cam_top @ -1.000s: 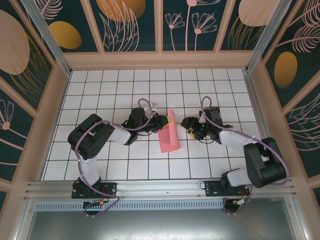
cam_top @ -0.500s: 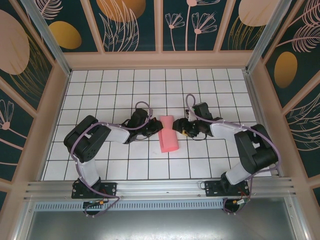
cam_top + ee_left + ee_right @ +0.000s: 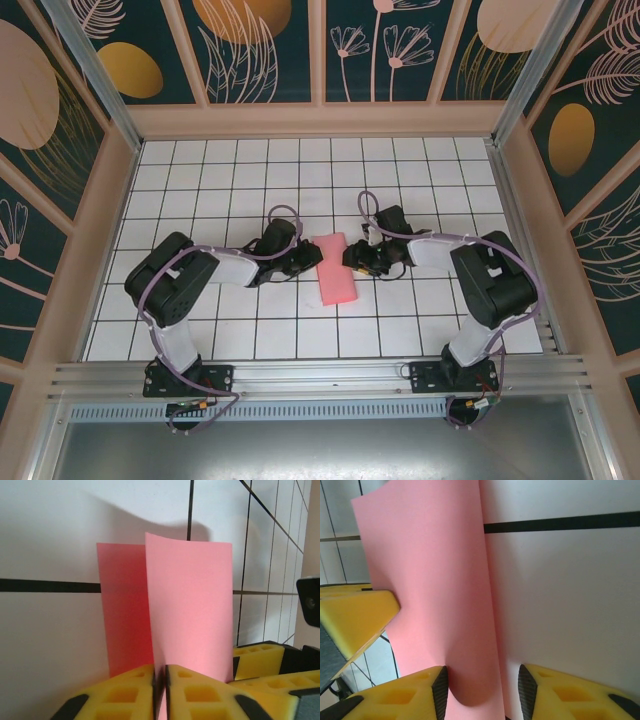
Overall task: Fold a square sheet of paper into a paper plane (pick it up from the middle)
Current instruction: Hold the square sheet of paper at the center of the table.
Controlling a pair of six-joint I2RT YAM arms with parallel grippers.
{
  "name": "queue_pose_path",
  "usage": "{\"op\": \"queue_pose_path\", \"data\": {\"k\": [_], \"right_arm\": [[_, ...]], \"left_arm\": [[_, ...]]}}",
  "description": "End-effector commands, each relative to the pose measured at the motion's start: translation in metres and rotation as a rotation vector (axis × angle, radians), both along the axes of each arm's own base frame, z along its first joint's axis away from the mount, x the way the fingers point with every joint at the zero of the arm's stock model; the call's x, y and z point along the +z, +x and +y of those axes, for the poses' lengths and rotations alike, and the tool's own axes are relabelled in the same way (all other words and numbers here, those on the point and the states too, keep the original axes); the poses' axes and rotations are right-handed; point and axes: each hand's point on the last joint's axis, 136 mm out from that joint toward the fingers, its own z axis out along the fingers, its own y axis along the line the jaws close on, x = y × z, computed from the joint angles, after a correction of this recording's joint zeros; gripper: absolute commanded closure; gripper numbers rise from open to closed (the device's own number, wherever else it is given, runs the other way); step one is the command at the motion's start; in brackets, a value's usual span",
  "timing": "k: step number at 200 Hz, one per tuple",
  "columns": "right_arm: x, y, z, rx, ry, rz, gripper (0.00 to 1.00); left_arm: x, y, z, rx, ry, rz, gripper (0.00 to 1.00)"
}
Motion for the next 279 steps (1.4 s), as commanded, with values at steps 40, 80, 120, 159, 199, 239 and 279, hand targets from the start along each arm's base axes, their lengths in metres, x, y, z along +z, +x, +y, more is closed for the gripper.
{"op": "queue_pose_path", "data": {"k": [40, 80, 120, 159, 199, 239, 279], "right_arm": [[-0.037, -0.01, -0.013, -0.005, -0.158, 0.05, 0.59], [-0.048, -0.016, -0.016, 0.007, -0.2, 0.064, 0.59], [-0.067, -0.023, -0.027, 0.019, -0.315, 0.078, 0.59], [-0.075, -0.023, -0.03, 0.018, -0.397, 0.08, 0.59], [-0.081, -0.024, -0.025, 0.044, -0.434, 0.081, 0.58], [-0.087, -0.026, -0.026, 0.102, -0.463, 0.075, 0.58], [-0.092, -0.027, -0.021, 0.118, -0.462, 0.076, 0.57]], "left_arm": [[0.045, 0.017, 0.022, 0.059, 0.14, -0.127, 0.66], [0.06, 0.026, 0.049, 0.147, 0.188, -0.168, 0.59], [0.064, 0.025, 0.047, 0.142, 0.132, -0.178, 0.57], [0.06, 0.024, 0.042, 0.126, 0.105, -0.192, 0.59], [0.054, 0.024, 0.033, 0.09, 0.083, -0.181, 0.6], [0.043, 0.024, 0.044, 0.108, 0.16, -0.169, 0.61], [0.035, 0.023, 0.042, 0.092, 0.162, -0.154, 0.64]]}}
